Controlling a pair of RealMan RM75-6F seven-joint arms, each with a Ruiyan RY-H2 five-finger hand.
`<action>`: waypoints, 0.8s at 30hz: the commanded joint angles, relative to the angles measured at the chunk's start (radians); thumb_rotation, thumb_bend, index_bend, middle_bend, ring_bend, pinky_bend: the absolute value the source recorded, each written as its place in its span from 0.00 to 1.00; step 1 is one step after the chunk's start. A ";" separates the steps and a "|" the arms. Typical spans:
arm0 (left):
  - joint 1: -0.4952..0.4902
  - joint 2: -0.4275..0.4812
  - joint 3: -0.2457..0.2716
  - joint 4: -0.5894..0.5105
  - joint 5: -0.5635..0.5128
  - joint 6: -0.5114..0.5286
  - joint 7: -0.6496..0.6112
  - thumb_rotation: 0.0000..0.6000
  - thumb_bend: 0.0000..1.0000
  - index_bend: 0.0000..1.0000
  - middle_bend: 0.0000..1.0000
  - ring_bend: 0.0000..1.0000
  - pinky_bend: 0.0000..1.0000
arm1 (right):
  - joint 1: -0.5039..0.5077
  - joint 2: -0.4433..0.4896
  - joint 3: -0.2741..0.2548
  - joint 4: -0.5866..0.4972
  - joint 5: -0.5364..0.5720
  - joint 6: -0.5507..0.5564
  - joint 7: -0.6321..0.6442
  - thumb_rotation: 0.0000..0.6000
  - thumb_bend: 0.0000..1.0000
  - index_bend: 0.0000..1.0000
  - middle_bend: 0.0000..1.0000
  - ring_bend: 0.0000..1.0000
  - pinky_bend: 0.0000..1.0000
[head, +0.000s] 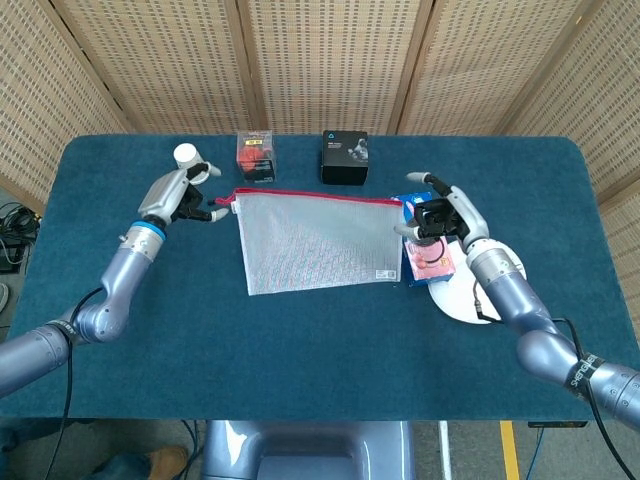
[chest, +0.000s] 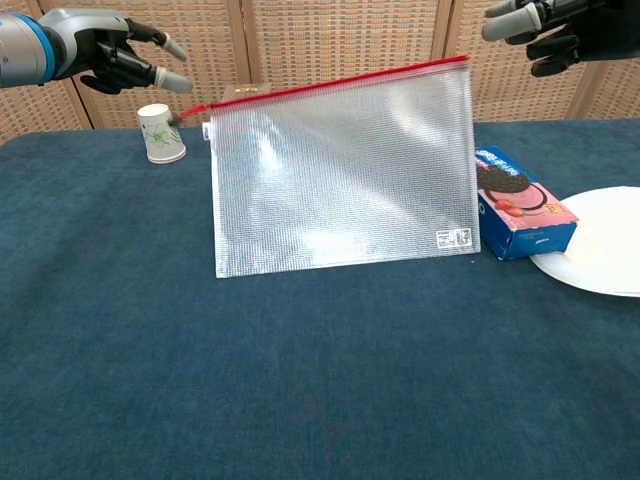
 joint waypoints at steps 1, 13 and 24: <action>0.013 0.008 -0.009 -0.014 0.032 0.029 -0.023 0.60 0.00 0.00 0.95 0.97 1.00 | -0.001 0.007 -0.016 0.007 -0.013 0.005 -0.020 1.00 0.00 0.00 0.80 0.93 0.85; 0.209 0.208 0.096 -0.243 0.201 0.359 0.179 0.69 0.00 0.00 0.02 0.06 0.21 | -0.189 0.084 -0.225 -0.010 -0.536 0.405 -0.313 1.00 0.00 0.00 0.35 0.43 0.27; 0.535 0.298 0.278 -0.469 0.322 0.807 0.369 1.00 0.00 0.00 0.00 0.00 0.00 | -0.397 0.055 -0.412 0.175 -0.873 0.807 -0.509 1.00 0.00 0.02 0.00 0.00 0.00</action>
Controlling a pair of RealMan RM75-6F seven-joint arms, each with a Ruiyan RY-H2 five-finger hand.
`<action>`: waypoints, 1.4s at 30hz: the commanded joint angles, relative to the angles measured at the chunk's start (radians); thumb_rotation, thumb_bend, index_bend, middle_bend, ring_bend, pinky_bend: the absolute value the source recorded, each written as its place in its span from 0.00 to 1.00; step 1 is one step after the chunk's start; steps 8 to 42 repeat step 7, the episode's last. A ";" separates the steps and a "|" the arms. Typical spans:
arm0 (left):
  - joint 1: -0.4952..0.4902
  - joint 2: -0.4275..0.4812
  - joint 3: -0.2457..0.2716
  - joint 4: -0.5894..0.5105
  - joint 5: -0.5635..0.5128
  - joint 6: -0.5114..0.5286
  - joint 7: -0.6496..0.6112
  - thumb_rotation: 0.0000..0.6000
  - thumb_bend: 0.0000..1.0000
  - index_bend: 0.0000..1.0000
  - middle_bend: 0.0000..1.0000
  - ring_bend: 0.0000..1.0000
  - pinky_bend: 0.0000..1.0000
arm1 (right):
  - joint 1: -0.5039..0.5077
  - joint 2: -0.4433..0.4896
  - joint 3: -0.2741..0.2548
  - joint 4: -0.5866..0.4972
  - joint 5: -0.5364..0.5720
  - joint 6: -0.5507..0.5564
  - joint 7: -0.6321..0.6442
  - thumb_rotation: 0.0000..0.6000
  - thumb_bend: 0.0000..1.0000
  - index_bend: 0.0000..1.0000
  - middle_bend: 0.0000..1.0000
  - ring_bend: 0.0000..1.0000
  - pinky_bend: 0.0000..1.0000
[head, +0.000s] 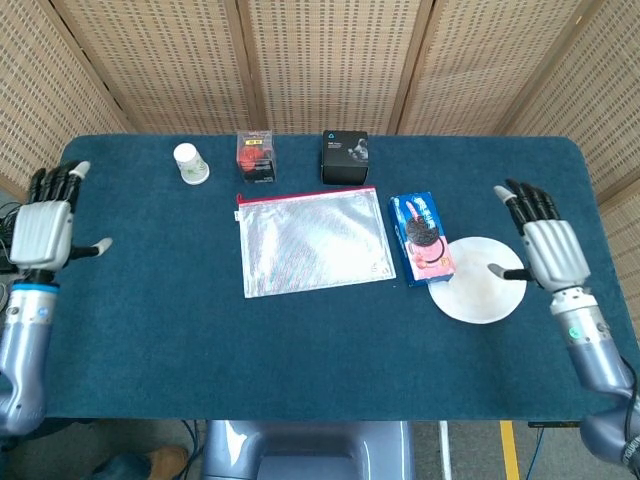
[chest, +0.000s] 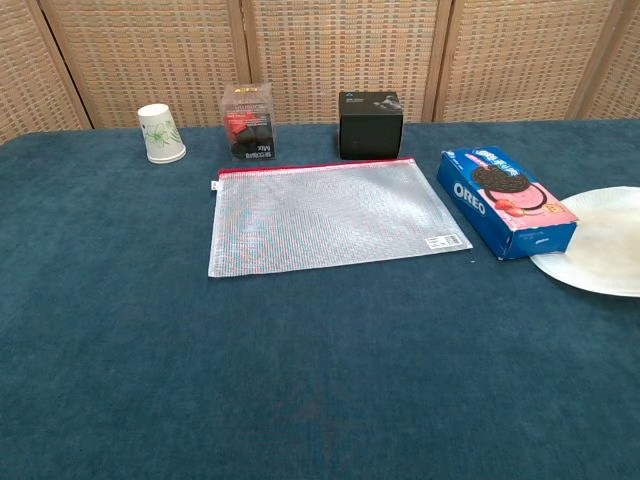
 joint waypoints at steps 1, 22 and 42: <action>0.151 0.052 0.103 -0.096 0.088 0.146 0.033 1.00 0.00 0.00 0.00 0.00 0.00 | -0.110 -0.016 -0.089 0.081 -0.106 0.152 -0.098 1.00 0.00 0.02 0.00 0.00 0.00; 0.278 0.093 0.190 -0.129 0.166 0.216 -0.015 1.00 0.00 0.00 0.00 0.00 0.00 | -0.189 -0.041 -0.129 0.104 -0.144 0.259 -0.139 1.00 0.00 0.03 0.00 0.00 0.00; 0.278 0.093 0.190 -0.129 0.166 0.216 -0.015 1.00 0.00 0.00 0.00 0.00 0.00 | -0.189 -0.041 -0.129 0.104 -0.144 0.259 -0.139 1.00 0.00 0.03 0.00 0.00 0.00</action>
